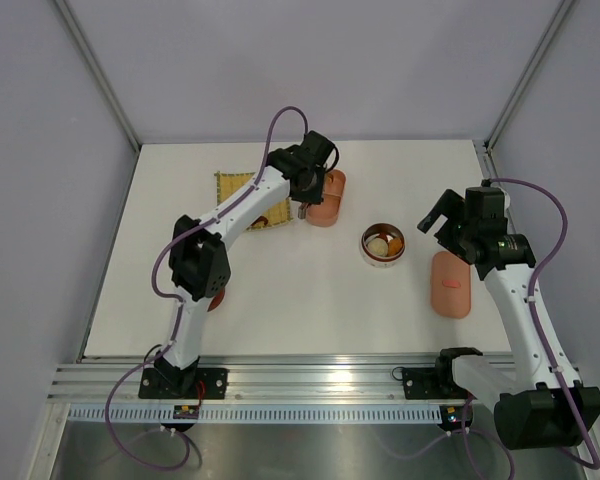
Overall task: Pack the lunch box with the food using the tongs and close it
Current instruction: Place the fake food in the packing box.
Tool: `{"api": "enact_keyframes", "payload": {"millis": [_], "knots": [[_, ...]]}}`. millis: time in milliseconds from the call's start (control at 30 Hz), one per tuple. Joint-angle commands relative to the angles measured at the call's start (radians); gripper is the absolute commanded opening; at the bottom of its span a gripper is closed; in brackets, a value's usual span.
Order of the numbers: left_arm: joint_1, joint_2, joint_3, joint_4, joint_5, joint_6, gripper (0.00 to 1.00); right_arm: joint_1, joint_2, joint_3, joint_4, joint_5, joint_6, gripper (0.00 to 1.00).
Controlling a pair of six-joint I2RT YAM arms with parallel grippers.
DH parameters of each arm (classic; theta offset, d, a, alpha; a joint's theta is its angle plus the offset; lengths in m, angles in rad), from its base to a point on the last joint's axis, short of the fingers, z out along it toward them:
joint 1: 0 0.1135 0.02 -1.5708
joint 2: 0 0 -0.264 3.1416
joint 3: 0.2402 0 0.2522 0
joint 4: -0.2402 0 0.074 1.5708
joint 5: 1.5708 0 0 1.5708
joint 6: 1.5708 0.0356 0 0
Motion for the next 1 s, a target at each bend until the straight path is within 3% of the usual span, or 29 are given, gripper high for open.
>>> {"api": "enact_keyframes", "payload": {"millis": [0,67,267,433,833,967], "knots": [[0.0,0.019,0.071,0.067,0.024,0.007,0.12,-0.005,-0.015,-0.003,0.005,0.013,-0.017,1.0],[0.001,0.034,0.094,0.064,0.021,0.008,0.15,-0.005,-0.007,0.003,0.002,0.01,-0.015,0.99],[0.0,0.051,0.105,0.074,0.024,0.005,0.4,-0.005,0.0,0.014,0.005,0.007,-0.021,1.0],[0.001,0.05,0.112,0.085,0.039,0.005,0.53,-0.005,0.002,0.017,0.002,0.009,-0.023,0.99],[-0.005,-0.099,0.054,0.114,0.041,0.027,0.42,-0.005,0.006,0.014,0.007,0.006,-0.012,1.0],[-0.005,-0.125,0.033,0.12,0.044,0.033,0.31,-0.005,0.008,0.015,0.007,0.004,-0.012,0.99]]}}
